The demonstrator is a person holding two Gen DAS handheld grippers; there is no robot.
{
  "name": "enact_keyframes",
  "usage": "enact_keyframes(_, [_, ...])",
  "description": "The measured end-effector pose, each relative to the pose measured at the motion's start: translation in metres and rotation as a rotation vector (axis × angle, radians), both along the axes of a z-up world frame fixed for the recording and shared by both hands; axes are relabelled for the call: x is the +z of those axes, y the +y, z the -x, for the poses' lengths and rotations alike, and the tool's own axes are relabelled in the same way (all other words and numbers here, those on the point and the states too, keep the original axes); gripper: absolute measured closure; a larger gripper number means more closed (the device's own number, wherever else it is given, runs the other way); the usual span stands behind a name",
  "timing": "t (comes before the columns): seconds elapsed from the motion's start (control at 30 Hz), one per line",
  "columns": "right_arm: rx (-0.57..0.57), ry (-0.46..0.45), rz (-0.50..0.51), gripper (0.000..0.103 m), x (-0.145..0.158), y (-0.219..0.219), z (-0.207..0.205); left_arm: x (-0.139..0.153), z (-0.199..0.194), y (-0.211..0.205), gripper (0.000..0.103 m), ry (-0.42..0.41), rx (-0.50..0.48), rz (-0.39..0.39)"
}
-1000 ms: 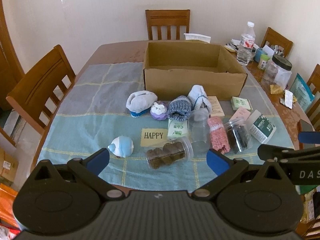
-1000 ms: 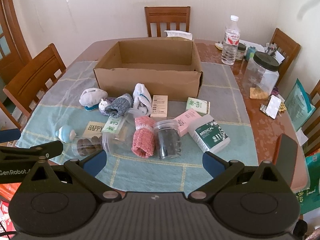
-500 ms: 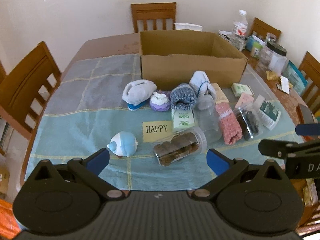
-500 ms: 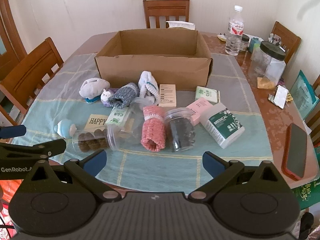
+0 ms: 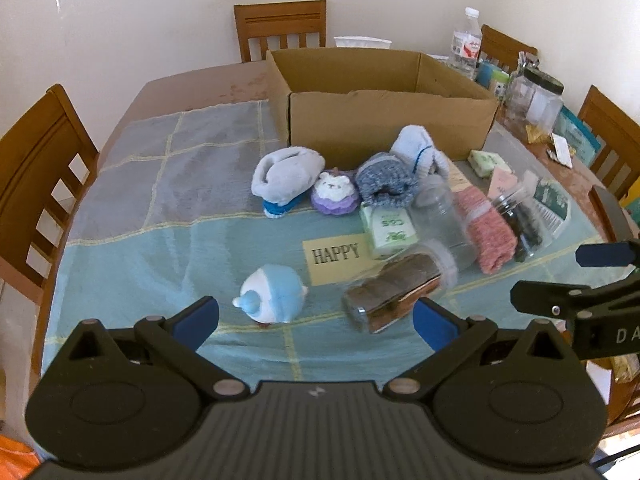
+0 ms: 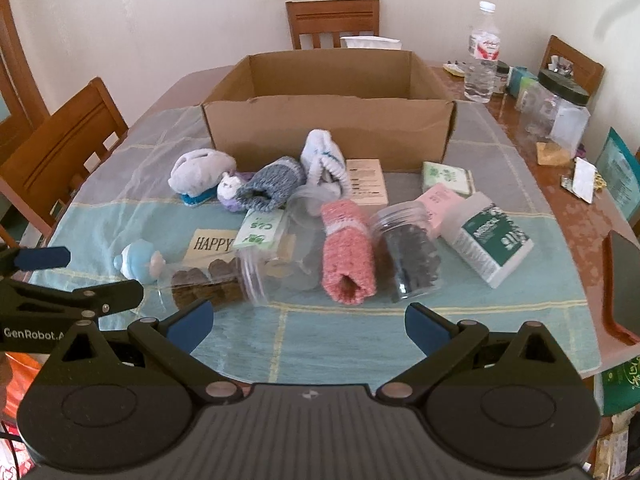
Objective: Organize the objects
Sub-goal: 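Move both tools toward the cookie jar and light-blue toy, then grasp the cookie jar with the right tool while the left tool grasps the light-blue toy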
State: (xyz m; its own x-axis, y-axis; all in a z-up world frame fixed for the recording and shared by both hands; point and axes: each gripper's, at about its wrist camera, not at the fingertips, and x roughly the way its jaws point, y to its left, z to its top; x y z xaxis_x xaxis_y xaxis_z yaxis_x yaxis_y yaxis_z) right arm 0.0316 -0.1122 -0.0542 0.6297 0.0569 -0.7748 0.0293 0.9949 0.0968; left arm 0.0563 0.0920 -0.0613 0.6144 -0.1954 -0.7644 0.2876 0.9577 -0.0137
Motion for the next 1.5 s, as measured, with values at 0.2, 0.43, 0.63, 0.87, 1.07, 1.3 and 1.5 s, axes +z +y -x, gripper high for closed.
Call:
enact_keyframes(0.2, [0.01,-0.003,-0.008,0.0,-0.013,0.009,-0.004,-0.013,-0.012,0.022,0.001,0.006,0.003,-0.02])
enact_keyframes(0.43, [0.013,0.009,-0.009,0.0,-0.029,0.018,-0.01,-0.031,-0.03,0.034,0.001,0.038,0.001,-0.053])
enact_keyframes(0.63, [0.031,0.013,-0.025,0.0,-0.038,0.03,-0.016,-0.044,-0.046,0.039,0.001,0.055,-0.025,-0.035])
enact_keyframes(0.87, [0.071,0.008,-0.025,0.0,-0.046,0.046,-0.022,-0.06,-0.066,0.039,0.001,0.065,-0.059,-0.021])
enact_keyframes(1.07, [0.093,0.017,0.002,0.0,-0.052,0.06,-0.03,-0.066,-0.068,0.052,0.0,0.077,-0.07,-0.025])
enact_keyframes(1.3, [0.103,0.004,0.014,0.0,-0.055,0.073,-0.041,-0.065,-0.066,0.076,0.001,0.086,-0.065,-0.032])
enact_keyframes(1.5, [0.104,0.01,0.039,0.0,-0.061,0.085,-0.053,-0.063,-0.065,0.084,0.001,0.094,-0.089,-0.008])
